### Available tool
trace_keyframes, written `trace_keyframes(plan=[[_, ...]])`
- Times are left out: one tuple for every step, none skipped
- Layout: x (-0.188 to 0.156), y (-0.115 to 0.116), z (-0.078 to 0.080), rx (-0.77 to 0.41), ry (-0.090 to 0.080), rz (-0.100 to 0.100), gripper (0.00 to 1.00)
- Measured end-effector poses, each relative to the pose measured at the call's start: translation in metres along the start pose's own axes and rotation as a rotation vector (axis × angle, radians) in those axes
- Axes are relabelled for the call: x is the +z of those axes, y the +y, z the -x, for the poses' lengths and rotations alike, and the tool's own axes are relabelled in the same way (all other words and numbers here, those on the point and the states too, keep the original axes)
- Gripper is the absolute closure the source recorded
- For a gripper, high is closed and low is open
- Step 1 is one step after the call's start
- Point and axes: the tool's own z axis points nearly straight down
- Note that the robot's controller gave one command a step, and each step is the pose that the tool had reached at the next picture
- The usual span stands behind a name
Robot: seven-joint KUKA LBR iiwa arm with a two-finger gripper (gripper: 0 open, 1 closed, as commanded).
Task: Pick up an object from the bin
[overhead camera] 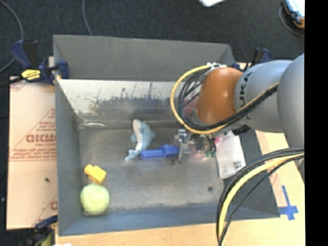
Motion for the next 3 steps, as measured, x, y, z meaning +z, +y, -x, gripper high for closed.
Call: trace_keyframes(plan=[[0.0,0.0,0.0,0.0,0.0,0.0,1.0],[0.0,0.008,-0.015,-0.4,-0.005,-0.002,1.0],[0.001,0.006,0.03,0.158,-0.005,0.0,1.0]])
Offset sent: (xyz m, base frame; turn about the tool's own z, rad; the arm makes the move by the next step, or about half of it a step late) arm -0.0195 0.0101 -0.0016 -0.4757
